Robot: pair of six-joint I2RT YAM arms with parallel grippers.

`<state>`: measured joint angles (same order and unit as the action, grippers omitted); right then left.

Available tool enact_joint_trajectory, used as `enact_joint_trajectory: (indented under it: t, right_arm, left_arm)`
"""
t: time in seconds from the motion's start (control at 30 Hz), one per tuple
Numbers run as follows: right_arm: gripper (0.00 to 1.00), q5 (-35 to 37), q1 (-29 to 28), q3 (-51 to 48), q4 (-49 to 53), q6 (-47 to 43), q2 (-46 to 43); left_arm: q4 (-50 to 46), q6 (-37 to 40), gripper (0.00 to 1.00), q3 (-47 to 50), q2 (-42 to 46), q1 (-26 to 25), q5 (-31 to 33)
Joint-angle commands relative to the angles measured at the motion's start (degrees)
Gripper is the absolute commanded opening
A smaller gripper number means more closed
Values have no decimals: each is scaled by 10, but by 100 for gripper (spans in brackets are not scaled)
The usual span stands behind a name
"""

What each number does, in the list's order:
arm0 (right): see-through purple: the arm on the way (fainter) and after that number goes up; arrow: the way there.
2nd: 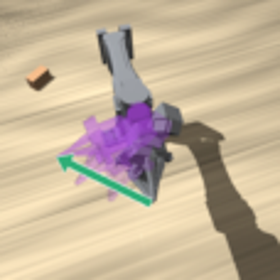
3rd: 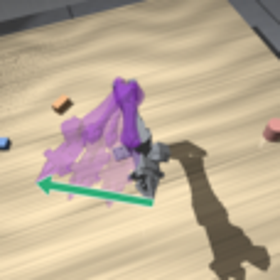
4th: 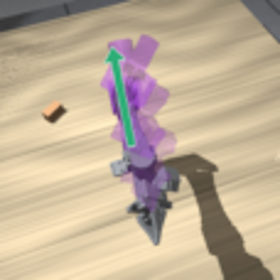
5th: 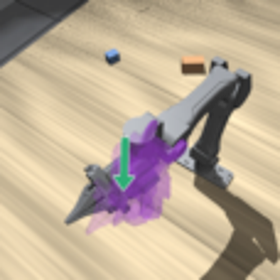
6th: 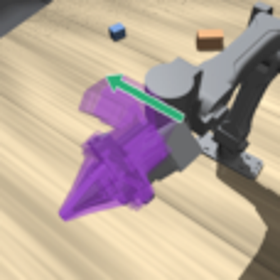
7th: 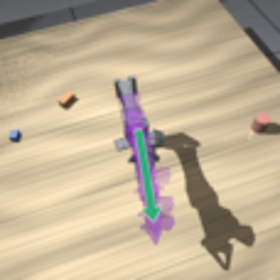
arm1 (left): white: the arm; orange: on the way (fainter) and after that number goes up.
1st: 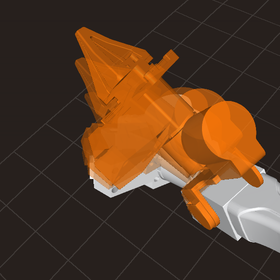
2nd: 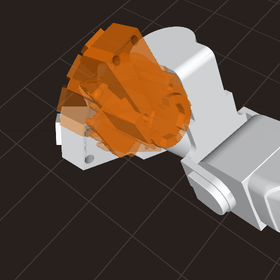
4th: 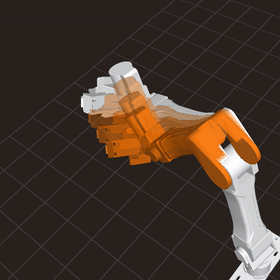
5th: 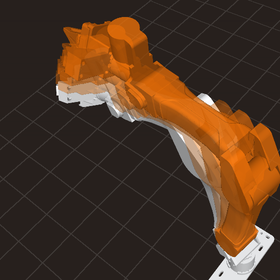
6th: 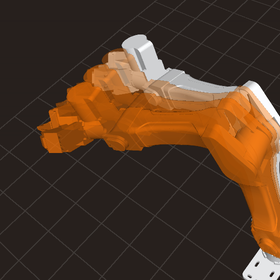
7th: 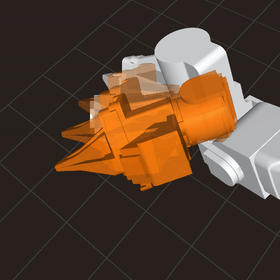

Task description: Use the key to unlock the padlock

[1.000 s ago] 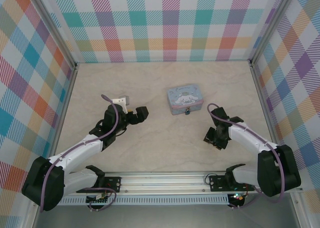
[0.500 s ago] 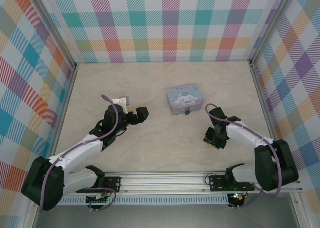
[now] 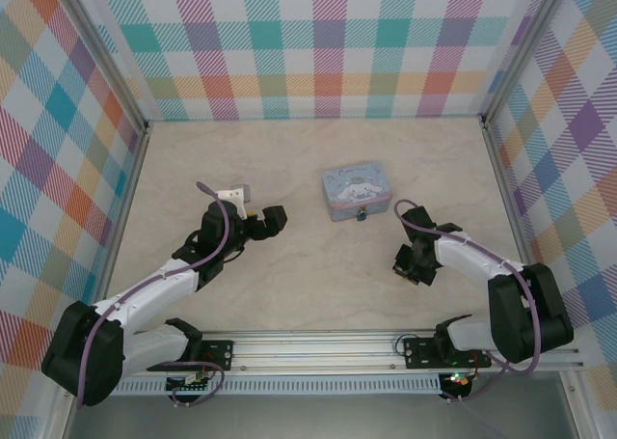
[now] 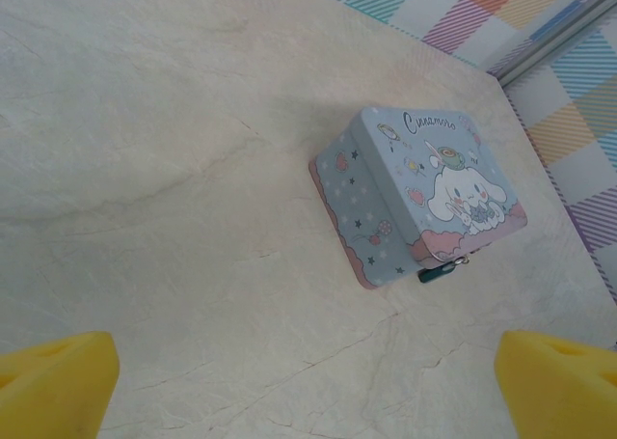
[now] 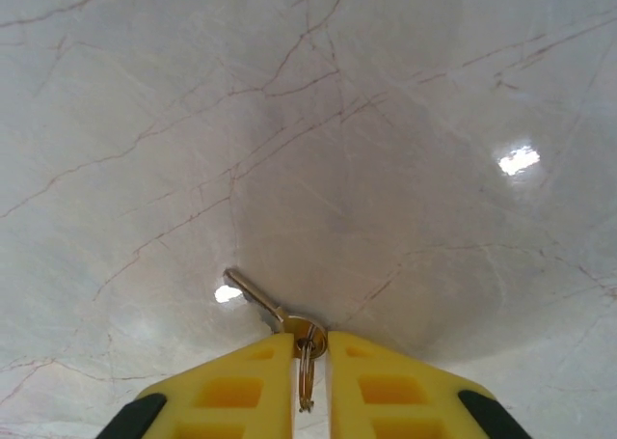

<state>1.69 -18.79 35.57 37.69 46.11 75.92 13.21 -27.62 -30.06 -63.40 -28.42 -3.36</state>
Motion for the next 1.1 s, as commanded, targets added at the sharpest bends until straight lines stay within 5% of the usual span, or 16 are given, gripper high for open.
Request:
enact_joint_trajectory:
  t: [0.0, 0.2, 0.47, 0.73, 1.07]
  right_arm:
    - [11, 3, -3, -10, 4, 3, 7]
    - [0, -4, -4, -12, 1, 0, 7]
    - [0, -40, -10, -29, -85, -11, -72]
    - [0, -131, -29, -26, -275, -37, -132]
    - [0, -211, -99, 2, -578, -13, -84]
  left_arm:
    - [-6, 8, 100, -16, 5, -8, 9]
    - [-14, 12, 100, -20, 9, -9, 10]
    - [-22, 13, 100, -30, 30, -8, 0]
    - [2, 18, 91, -62, 26, -10, -89]
    - [17, 24, 69, -160, -41, -51, -193]
